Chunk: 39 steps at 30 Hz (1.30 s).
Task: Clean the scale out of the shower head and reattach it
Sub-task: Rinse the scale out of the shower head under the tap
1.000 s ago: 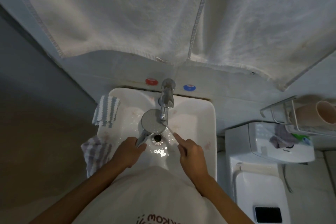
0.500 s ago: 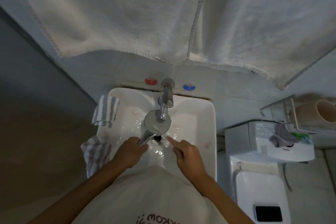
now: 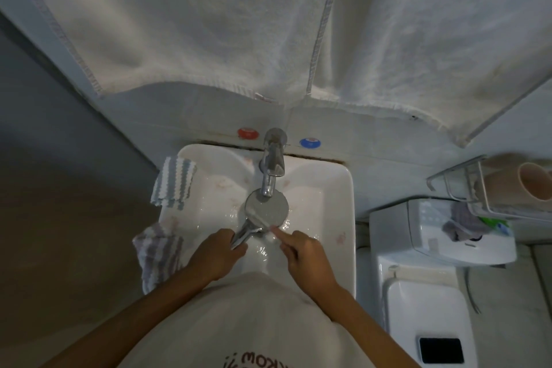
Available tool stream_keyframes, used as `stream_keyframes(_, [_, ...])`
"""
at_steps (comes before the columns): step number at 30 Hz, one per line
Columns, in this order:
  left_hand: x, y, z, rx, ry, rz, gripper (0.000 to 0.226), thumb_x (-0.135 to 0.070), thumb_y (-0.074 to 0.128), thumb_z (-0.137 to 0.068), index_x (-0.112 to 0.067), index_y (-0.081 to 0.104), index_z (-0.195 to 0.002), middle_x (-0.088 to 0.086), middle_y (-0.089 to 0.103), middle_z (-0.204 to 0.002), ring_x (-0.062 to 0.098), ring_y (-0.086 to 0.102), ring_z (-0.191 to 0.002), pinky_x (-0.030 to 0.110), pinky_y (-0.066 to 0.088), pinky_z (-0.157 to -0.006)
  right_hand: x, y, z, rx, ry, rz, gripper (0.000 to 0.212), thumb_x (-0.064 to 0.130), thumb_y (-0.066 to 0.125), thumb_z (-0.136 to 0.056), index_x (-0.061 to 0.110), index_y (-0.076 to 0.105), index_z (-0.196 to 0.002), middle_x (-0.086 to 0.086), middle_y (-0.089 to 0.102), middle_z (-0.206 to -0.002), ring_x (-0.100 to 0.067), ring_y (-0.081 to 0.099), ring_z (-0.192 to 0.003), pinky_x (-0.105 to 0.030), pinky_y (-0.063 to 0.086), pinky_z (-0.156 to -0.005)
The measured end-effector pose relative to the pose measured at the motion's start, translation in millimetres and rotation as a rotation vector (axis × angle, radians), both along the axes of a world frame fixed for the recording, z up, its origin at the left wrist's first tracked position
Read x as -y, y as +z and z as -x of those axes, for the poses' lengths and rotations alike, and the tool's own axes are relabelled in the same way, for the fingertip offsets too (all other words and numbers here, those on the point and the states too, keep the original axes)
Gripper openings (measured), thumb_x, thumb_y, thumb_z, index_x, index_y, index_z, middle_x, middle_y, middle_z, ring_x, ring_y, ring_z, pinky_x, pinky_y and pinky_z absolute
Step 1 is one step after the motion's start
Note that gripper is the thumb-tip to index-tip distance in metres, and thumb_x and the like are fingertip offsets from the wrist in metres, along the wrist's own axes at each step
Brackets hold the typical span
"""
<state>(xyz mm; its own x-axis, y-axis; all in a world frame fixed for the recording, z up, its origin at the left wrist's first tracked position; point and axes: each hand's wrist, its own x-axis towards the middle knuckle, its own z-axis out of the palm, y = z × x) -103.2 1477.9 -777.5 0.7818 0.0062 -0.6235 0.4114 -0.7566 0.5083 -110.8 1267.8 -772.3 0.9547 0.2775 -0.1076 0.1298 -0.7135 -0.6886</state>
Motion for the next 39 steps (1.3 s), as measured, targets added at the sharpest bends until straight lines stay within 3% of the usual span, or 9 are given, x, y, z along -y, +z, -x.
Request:
stream_keyframes(7, [3.1, 1.4, 0.1, 0.028, -0.049, 0.005, 0.029, -0.041, 0.058, -0.088, -0.021, 0.044, -0.072, -0.004, 0.048, -0.069, 0.019, 0.051, -0.069, 0.029, 0.033, -0.058, -3.0, -1.0, -1.4, 0.019, -0.018, -0.01, 0.051, 0.003, 0.057, -0.089, 0.029, 0.057, -0.133, 0.005, 0.048, -0.07, -0.01, 0.048, -0.062, -0.026, 0.043, -0.06])
stream_keyframes(11, [2.9, 1.8, 1.0, 0.034, -0.081, 0.004, 0.035, -0.041, 0.059, -0.087, -0.027, 0.036, -0.065, -0.007, 0.044, -0.067, 0.021, 0.05, -0.073, 0.028, 0.032, -0.063, 2.7, -4.1, -6.7, 0.036, -0.179, 0.026, 0.051, 0.0, 0.058, -0.089, 0.026, 0.058, -0.133, 0.005, 0.048, -0.074, -0.011, 0.049, -0.064, -0.025, 0.043, -0.061])
stream_keyframes(15, [0.8, 0.8, 2.2, 0.041, -0.068, 0.002, 0.036, -0.041, 0.06, -0.087, -0.027, 0.036, -0.065, 0.0, 0.049, -0.075, 0.022, 0.05, -0.075, 0.028, 0.032, -0.064, -2.9, -2.3, -1.3, 0.027, -0.057, -0.001, 0.05, 0.004, 0.056, -0.089, 0.029, 0.058, -0.132, 0.006, 0.049, -0.071, -0.01, 0.049, -0.063, -0.025, 0.044, -0.06])
stream_keyframes(19, [-0.2, 2.2, 2.9, 0.051, -0.059, 0.013, 0.036, -0.04, 0.06, -0.088, -0.026, 0.036, -0.064, -0.006, 0.044, -0.067, 0.02, 0.05, -0.071, 0.029, 0.032, -0.061, 6.7, -4.4, -6.1, 0.027, -0.247, 0.016, 0.055, -0.001, 0.056, -0.09, 0.029, 0.052, -0.136, -0.001, 0.053, -0.071, -0.016, 0.053, -0.063, -0.03, 0.048, -0.062])
stream_keyframes(23, [-4.1, -1.4, 3.2, 0.047, -0.017, 0.016, 0.035, -0.039, 0.061, -0.087, -0.026, 0.038, -0.064, -0.006, 0.045, -0.066, 0.019, 0.05, -0.067, 0.029, 0.032, -0.058, 3.1, -0.5, 0.7, 0.02, -0.084, -0.032, 0.053, 0.002, 0.056, -0.09, 0.031, 0.056, -0.134, 0.005, 0.047, -0.068, -0.012, 0.049, -0.061, -0.029, 0.046, -0.061])
stream_keyframes(27, [-5.1, -3.3, 2.3, 0.049, -0.002, 0.015, 0.035, -0.04, 0.06, -0.086, -0.026, 0.038, -0.064, -0.006, 0.045, -0.064, 0.014, 0.046, -0.059, 0.027, 0.03, -0.052, 9.7, -3.0, -1.7, 0.031, -0.234, -0.023, 0.055, -0.001, 0.058, -0.089, 0.029, 0.053, -0.134, 0.002, 0.052, -0.068, -0.012, 0.051, -0.06, -0.026, 0.048, -0.061])
stream_keyframes(31, [-6.0, -4.2, 0.7, 0.033, 0.035, 0.01, 0.031, -0.041, 0.061, -0.085, -0.024, 0.043, -0.066, -0.004, 0.051, -0.064, 0.015, 0.051, -0.058, 0.027, 0.035, -0.052, 6.0, 0.1, 2.1, 0.021, -0.101, -0.042, 0.052, 0.002, 0.055, -0.088, 0.032, 0.058, -0.131, 0.003, 0.047, -0.064, -0.014, 0.049, -0.058, -0.028, 0.044, -0.059])
stream_keyframes(35, [-8.3, -4.9, -0.6, 0.024, 0.067, 0.019, 0.03, -0.041, 0.062, -0.085, -0.023, 0.045, -0.067, -0.002, 0.055, -0.066, 0.018, 0.054, -0.061, 0.029, 0.038, -0.057, 10.6, -3.8, -1.2, 0.034, -0.265, -0.003, 0.053, -0.001, 0.056, -0.089, 0.028, 0.056, -0.133, 0.002, 0.052, -0.068, -0.011, 0.049, -0.059, -0.027, 0.047, -0.059])
stream_keyframes(39, [-9.2, -5.6, 0.0, 0.02, 0.071, 0.013, 0.03, -0.041, 0.062, -0.085, -0.021, 0.047, -0.068, -0.002, 0.054, -0.065, 0.016, 0.052, -0.058, 0.029, 0.036, -0.054, 7.7, -3.0, 3.2, 0.018, -0.138, -0.052, 0.051, 0.002, 0.055, -0.088, 0.031, 0.06, -0.13, 0.007, 0.047, -0.064, -0.009, 0.048, -0.058, -0.023, 0.043, -0.059])
